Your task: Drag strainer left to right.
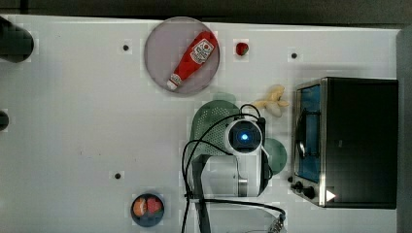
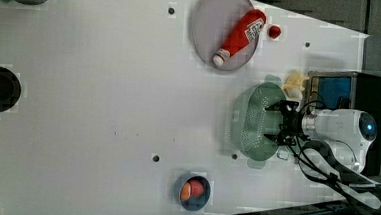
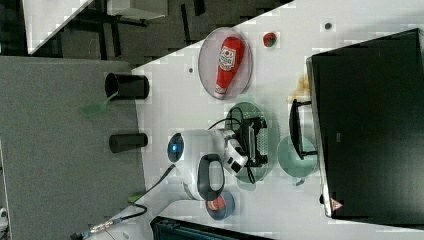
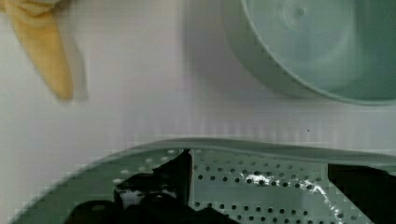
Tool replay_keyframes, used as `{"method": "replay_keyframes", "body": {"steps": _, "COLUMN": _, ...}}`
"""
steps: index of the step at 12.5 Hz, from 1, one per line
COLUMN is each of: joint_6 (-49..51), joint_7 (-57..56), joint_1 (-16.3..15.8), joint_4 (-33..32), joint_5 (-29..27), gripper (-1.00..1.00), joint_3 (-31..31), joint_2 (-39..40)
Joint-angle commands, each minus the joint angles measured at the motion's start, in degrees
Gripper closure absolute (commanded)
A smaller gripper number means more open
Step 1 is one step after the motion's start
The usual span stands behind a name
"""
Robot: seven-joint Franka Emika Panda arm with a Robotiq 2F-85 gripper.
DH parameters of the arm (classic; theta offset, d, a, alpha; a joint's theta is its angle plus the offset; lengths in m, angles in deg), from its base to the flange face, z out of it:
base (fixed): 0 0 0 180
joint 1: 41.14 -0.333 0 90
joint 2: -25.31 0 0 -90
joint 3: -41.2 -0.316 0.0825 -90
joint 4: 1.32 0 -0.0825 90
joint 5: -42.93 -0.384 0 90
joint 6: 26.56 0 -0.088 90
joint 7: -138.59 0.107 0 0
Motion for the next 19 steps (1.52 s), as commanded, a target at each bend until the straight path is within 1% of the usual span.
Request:
{"method": "replay_keyframes", "body": {"steps": 1, "joint_6": 2.37, "joint_7": -6.72, "joint_1": -0.88, "joint_4": -0.05, "joint_5": 0.06, "gripper": -1.0, "joint_3": -3.59, "joint_2": -3.84}}
{"method": "replay_keyframes", "body": {"steps": 3, "joint_6": 6.55, "joint_7": -12.59, "joint_1": -0.88, "joint_4": 0.31, "joint_5": -0.22, "gripper": -1.0, "joint_3": -4.89, "joint_2": -8.16}}
{"method": "replay_keyframes", "body": {"steps": 4, "joint_6": 10.16, "joint_7": -15.59, "joint_1": -0.87, "joint_4": 0.96, "joint_5": -0.5, "gripper": -1.0, "joint_3": -5.41, "joint_2": -10.82}}
{"method": "replay_keyframes", "body": {"steps": 6, "joint_6": 19.31, "joint_7": -21.93, "joint_1": -0.88, "joint_4": 4.06, "joint_5": -0.59, "gripper": -1.0, "joint_3": -6.29, "joint_2": -16.51}}
{"method": "replay_keyframes", "body": {"steps": 7, "joint_6": 24.19, "joint_7": -25.23, "joint_1": -0.9, "joint_4": 6.34, "joint_5": -1.5, "gripper": -1.0, "joint_3": -6.55, "joint_2": -19.44}}
{"method": "replay_keyframes", "body": {"steps": 8, "joint_6": 29.57, "joint_7": -28.12, "joint_1": -0.89, "joint_4": 8.71, "joint_5": -4.11, "gripper": -1.0, "joint_3": -6.6, "joint_2": -22.41}}
{"method": "replay_keyframes", "body": {"steps": 9, "joint_6": 35.62, "joint_7": -32.13, "joint_1": -0.89, "joint_4": 11.14, "joint_5": -7.85, "gripper": -1.0, "joint_3": -6.6, "joint_2": -25.23}}
{"method": "replay_keyframes", "body": {"steps": 11, "joint_6": 47.2, "joint_7": -41.67, "joint_1": -0.89, "joint_4": 16.5, "joint_5": -16.88, "gripper": -1.0, "joint_3": -6.12, "joint_2": -30.55}}
{"method": "replay_keyframes", "body": {"steps": 12, "joint_6": 52.31, "joint_7": -45.66, "joint_1": -0.86, "joint_4": 19.41, "joint_5": -18.55, "gripper": -1.0, "joint_3": -5.65, "joint_2": -32.83}}
{"method": "replay_keyframes", "body": {"steps": 13, "joint_6": 56.51, "joint_7": -47.92, "joint_1": -0.86, "joint_4": 22.36, "joint_5": -17.94, "gripper": -1.0, "joint_3": -5.37, "joint_2": -34.62}}
{"method": "replay_keyframes", "body": {"steps": 15, "joint_6": 64.59, "joint_7": -48.15, "joint_1": -0.86, "joint_4": 27.37, "joint_5": -15.59, "gripper": -1.0, "joint_3": -5.36, "joint_2": -36.86}}
{"method": "replay_keyframes", "body": {"steps": 16, "joint_6": 67.78, "joint_7": -48.15, "joint_1": -0.86, "joint_4": 29.08, "joint_5": -15.72, "gripper": -1.0, "joint_3": -5.3, "joint_2": -37.37}}
{"method": "replay_keyframes", "body": {"steps": 19, "joint_6": 69.67, "joint_7": -49.43, "joint_1": -0.86, "joint_4": 32.0, "joint_5": -16.0, "gripper": -1.0, "joint_3": -4.57, "joint_2": -37.41}}
